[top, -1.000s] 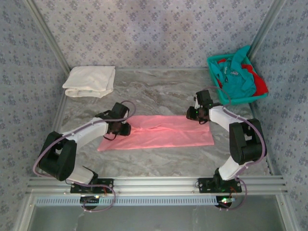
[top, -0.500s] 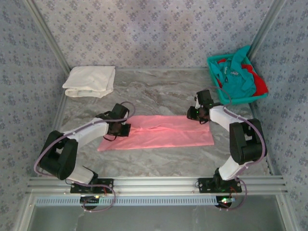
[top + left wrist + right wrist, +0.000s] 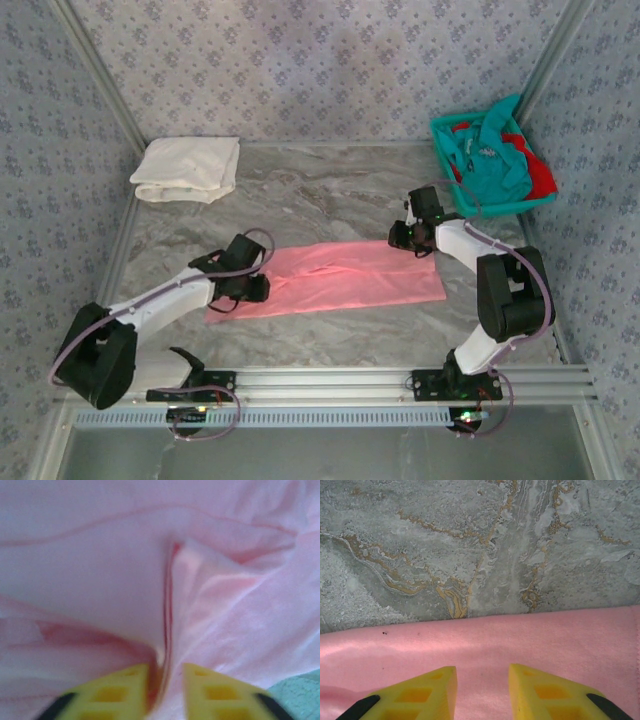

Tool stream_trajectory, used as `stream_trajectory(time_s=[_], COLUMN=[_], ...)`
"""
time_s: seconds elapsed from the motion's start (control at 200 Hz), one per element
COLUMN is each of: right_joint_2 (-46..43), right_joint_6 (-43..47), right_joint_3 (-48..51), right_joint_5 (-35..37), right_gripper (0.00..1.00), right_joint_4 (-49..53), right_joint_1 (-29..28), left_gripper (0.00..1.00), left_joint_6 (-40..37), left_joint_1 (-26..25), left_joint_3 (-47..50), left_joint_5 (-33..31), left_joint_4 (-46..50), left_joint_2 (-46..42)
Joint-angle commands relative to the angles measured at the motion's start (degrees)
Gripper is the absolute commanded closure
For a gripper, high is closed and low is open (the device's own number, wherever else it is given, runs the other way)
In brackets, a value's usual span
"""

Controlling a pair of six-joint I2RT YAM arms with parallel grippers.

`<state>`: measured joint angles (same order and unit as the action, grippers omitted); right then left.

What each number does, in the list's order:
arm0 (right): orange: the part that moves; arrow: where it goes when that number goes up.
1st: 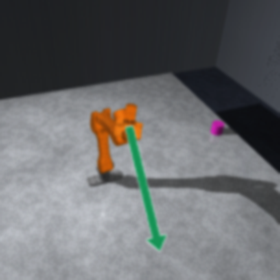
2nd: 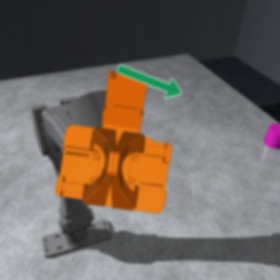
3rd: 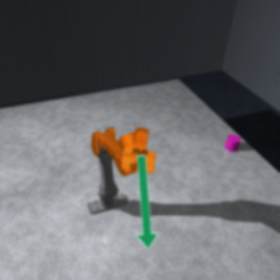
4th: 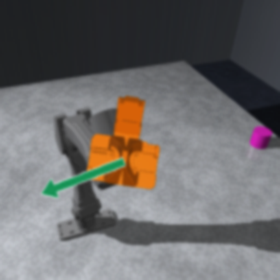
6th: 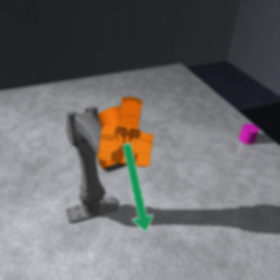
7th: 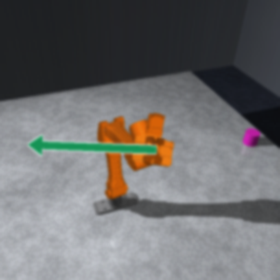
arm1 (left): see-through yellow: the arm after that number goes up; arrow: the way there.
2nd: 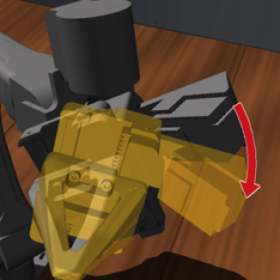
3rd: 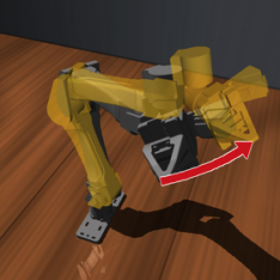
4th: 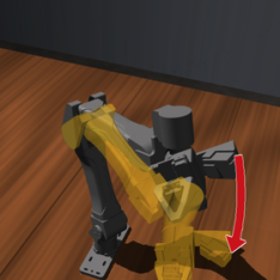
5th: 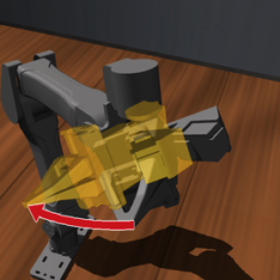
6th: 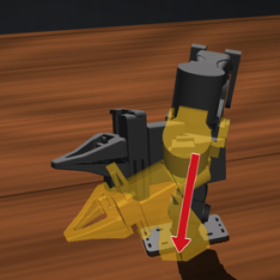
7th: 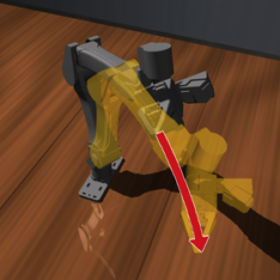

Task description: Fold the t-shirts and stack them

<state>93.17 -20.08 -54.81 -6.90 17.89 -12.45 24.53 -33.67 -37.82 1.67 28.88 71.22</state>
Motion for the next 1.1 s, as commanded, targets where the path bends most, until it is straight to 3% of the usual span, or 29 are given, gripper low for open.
stream_trajectory(time_s=[0.0,0.09,0.22,0.38,0.4,0.475,0.58,0.775,0.864,0.954,1.094], right_joint_2=[-0.3,-0.2,-0.3,-0.2,-0.2,-0.2,0.2,0.2,0.4,0.7,0.6], right_joint_6=[0.0,-0.1,-0.1,-0.2,-0.2,-0.4,-0.6,-0.8,-0.8,-0.7,-0.6], right_joint_3=[-1.6,-1.9,-2.0,-1.9,-1.9,-1.7,-1.7,-1.3,-1.1,-1.2,-1.4], right_joint_5=[-1.0,-1.1,-1.2,-1.3,-1.4,-1.6,-2.0,-1.9,-2.0,-2.1,-2.1], right_gripper=[0.65,0.65,0.64,0.64,0.64,0.64,0.64,0.64,0.64,0.64,0.64], right_joint_4=[1.4,1.5,1.5,1.3,1.4,1.2,0.8,0.5,0.2,0.2,0.3], right_joint_1=[0.3,0.3,0.3,0.4,0.4,0.4,0.4,0.4,0.4,0.5,0.6], left_gripper=[0.67,0.84,1.0,1.0,0.95,0.61,0.55,0.58,0.68,0.7,0.87], left_joint_6=[0.7,-0.2,-1.9,-2.0,-1.9,-1.9,-3.5,-5.3,-5.4,-5.4,-5.4], left_joint_1=[-0.3,-0.3,-0.2,0.0,0.3,2.3,4.0,4.2,4.2,4.2,4.2], left_joint_3=[0.1,-0.6,-1.7,-3.0,-3.1,-4.3,-6.5,-7.8,-7.6,-7.4,-7.8], left_joint_5=[-0.5,-0.5,1.0,-1.0,-1.2,-0.6,0.9,2.8,4.2,4.3,4.9], left_joint_4=[1.2,1.3,1.0,0.7,0.4,-0.4,-1.3,-3.4,-4.4,-5.2,-5.0], left_joint_2=[-3.5,-5.5,-5.7,-3.5,-3.4,-2.0,0.9,7.2,8.4,8.7,8.4])
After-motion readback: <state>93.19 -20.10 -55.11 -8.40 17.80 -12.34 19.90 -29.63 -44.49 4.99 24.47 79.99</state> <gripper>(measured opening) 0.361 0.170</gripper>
